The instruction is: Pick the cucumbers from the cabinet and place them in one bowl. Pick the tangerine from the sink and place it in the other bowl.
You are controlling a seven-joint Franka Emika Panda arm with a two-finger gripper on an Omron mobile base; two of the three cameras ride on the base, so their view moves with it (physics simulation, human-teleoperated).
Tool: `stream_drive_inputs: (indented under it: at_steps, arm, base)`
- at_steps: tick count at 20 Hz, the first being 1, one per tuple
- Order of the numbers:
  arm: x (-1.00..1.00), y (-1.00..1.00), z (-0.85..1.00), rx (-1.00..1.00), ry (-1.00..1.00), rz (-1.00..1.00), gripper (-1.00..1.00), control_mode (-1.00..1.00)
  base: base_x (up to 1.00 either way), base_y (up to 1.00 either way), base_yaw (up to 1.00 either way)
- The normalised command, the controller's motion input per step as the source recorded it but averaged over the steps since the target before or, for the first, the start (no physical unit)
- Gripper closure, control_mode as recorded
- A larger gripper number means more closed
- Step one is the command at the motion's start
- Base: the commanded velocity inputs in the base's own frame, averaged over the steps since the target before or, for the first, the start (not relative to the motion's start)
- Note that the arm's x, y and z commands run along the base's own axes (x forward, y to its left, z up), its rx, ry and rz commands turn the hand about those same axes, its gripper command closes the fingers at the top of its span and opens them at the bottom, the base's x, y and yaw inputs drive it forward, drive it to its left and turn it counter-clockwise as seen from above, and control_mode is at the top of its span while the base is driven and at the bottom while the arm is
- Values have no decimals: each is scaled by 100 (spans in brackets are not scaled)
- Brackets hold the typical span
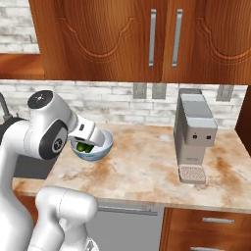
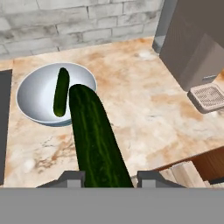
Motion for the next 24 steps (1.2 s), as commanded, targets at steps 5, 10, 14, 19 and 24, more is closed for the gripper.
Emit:
stream_drive_inputs:
  at_steps: [5,10,14,19,24]
  arm:
    - [0,0,0,0,0,0,100,-100]
    - [-6,4,-40,9,-6,0,100,-100]
    - [4,11,-58,13,-21,0,100,-100]
    - [24,0,-51,10,-17,0,100,-100]
    - [58,0,-6,1,1,-9,100,-100]
  base:
    - [0,0,0]
    - [0,0,0]
    - [0,0,0]
    - [0,0,0]
    - [0,0,0]
